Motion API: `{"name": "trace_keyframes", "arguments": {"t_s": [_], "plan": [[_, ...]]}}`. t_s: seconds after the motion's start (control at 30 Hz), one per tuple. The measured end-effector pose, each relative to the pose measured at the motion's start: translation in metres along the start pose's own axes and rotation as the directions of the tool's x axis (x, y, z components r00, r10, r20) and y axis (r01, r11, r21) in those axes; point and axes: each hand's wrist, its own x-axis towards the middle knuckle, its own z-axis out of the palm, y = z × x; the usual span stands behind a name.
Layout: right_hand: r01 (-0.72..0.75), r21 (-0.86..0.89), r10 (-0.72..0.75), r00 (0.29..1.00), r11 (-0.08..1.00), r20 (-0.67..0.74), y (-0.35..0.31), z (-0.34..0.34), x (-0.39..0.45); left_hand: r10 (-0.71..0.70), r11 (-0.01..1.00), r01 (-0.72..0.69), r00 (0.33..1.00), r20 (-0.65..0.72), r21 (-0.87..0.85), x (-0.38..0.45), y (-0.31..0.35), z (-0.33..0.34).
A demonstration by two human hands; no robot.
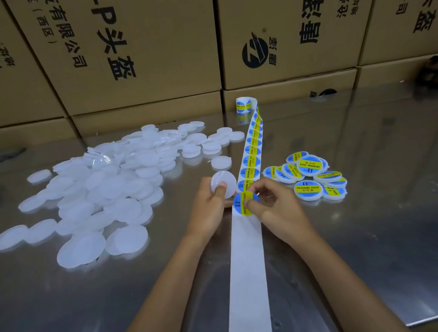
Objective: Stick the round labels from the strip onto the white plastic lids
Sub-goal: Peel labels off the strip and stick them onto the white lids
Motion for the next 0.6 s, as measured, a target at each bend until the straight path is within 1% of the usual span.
{"name": "trace_keyframes", "arguments": {"t_s": [0.07, 0.17, 0.27, 0.37, 0.47, 0.6], "plan": [[-0.026, 0.113, 0.031, 0.998, 0.993, -0.049, -0.004, 0.001, 0.0, -0.008, 1.0, 0.008, 1.0, -0.015, -0.014, 0.0, 0.002, -0.001], [-0.033, 0.258, 0.06, 0.994, 0.966, -0.095, -0.006, 0.002, 0.001, -0.044, 0.985, 0.041, 0.999, -0.009, -0.166, -0.004, 0.008, -0.002], [-0.056, 0.315, 0.097, 0.988, 0.947, -0.117, -0.005, 0.002, 0.003, -0.056, 0.977, 0.045, 0.997, -0.049, -0.211, -0.004, 0.01, -0.005], [-0.085, 0.352, 0.141, 0.981, 0.932, -0.136, -0.003, 0.0, 0.005, -0.065, 0.95, 0.045, 0.996, -0.056, -0.311, -0.006, 0.013, -0.008], [-0.083, 0.373, 0.151, 0.976, 0.924, -0.156, -0.003, -0.001, 0.005, -0.071, 0.873, 0.083, 0.997, 0.043, -0.481, -0.007, 0.016, -0.008], [-0.045, 0.375, 0.116, 0.979, 0.926, -0.17, -0.005, -0.001, 0.005, -0.135, 0.765, 0.249, 0.964, 0.23, -0.594, -0.01, 0.018, -0.005]]}}
